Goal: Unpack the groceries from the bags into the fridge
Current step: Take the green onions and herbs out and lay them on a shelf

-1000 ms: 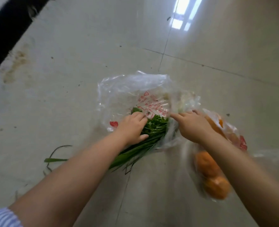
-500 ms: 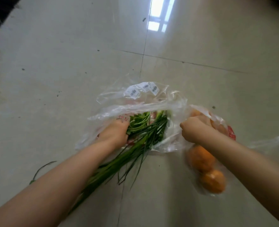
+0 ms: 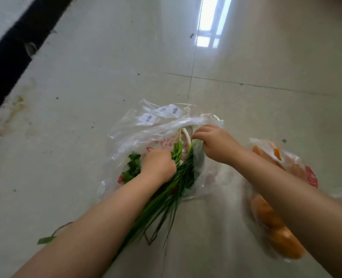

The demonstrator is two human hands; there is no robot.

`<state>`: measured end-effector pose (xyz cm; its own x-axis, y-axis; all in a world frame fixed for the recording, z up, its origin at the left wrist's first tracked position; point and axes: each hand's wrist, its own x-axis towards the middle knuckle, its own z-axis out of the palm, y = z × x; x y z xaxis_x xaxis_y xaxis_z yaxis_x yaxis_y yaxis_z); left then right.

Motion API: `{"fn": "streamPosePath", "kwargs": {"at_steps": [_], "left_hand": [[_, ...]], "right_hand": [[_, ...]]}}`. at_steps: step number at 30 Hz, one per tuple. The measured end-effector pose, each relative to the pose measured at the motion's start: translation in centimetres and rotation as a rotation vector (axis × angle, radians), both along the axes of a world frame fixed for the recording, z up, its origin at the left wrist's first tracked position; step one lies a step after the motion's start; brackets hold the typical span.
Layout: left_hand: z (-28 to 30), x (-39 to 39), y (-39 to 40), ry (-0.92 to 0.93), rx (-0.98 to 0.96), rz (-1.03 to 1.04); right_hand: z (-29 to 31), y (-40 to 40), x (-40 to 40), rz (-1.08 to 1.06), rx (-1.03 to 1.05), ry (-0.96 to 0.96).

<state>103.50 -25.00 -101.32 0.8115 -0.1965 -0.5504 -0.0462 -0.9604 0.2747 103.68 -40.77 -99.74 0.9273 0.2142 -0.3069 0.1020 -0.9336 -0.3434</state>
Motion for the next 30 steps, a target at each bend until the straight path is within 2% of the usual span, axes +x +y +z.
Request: {"fn": "streamPosePath", "kwargs": {"at_steps": [2,4,8,15,20,27,30], "left_hand": [[-0.8,1.2,-1.3,0.073,-0.036,0.145],[-1.7,2.0,-2.2,0.107,-0.066,0.185],[-2.3,2.1,-2.9,0.114,-0.026,0.086],[-1.7,1.2,-2.5,0.165,-0.027,-0.018],[-0.6,0.3,-1.8,0.236,-0.184,0.028],[2.1,-1.2,2.4,0.305,-0.394,0.039],[3.4,-1.3,3.3,0.175,-0.408,0.043]], "right_hand": [[0.0,-0.1,0.2,-0.041,0.029,0.017],[0.3,-0.2,0.3,-0.121,0.12,0.003],[1.0,-0.8,0.7,-0.276,0.285,0.02],[0.7,-0.7,0.4,-0.322,0.313,0.096],[1.0,-0.8,0.1,-0.339,0.317,0.11],[1.8,-1.6,0.4,-0.462,0.472,0.128],[2.1,-1.1,0.3,-0.465,0.46,0.127]]}}
